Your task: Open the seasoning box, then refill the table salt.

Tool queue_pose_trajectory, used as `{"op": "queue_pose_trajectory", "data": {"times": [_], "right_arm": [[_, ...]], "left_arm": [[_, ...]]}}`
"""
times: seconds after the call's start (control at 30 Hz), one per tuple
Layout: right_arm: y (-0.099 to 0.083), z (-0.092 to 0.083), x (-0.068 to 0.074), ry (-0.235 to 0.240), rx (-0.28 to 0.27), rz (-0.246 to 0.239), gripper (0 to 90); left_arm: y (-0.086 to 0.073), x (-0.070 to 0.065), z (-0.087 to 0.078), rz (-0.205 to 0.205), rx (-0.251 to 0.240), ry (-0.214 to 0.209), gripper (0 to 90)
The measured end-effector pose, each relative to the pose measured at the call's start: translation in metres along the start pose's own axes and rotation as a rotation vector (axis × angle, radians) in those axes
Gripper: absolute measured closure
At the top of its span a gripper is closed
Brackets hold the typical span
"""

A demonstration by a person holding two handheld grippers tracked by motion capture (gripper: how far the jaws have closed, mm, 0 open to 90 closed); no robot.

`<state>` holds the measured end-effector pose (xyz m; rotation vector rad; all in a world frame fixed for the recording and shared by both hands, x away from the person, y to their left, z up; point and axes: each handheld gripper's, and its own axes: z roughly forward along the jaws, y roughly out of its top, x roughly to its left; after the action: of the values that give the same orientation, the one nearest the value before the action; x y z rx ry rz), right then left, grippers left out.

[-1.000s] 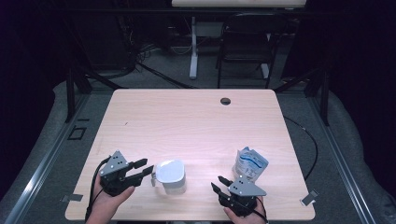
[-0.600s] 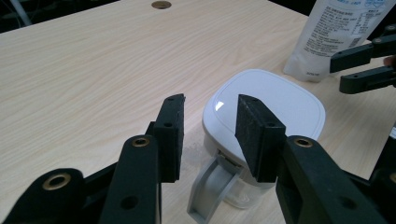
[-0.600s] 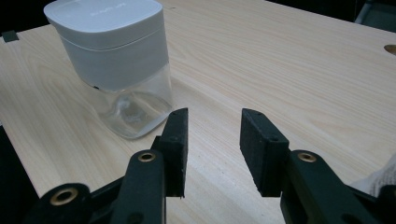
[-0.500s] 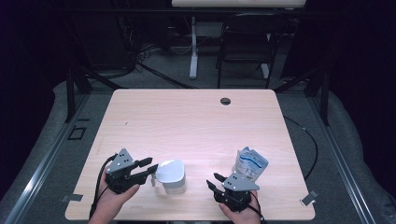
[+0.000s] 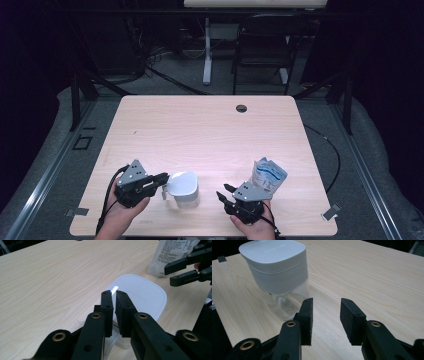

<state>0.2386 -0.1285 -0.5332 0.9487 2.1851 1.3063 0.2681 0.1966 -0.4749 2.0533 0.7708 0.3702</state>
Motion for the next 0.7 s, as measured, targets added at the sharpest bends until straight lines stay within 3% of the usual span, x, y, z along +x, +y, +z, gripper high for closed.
{"op": "queue_pose_trajectory", "data": {"times": [0.23,0.7], "right_arm": [[0.001,0.001,-0.001,0.006,-0.002,-0.005,63.1],[0.003,0.003,-0.001,0.016,-0.004,-0.005,62.7]], "left_arm": [[0.001,-0.004,0.003,0.021,0.028,-0.028,90.0],[-0.001,-0.004,0.012,0.027,0.049,-0.021,90.0]]}}
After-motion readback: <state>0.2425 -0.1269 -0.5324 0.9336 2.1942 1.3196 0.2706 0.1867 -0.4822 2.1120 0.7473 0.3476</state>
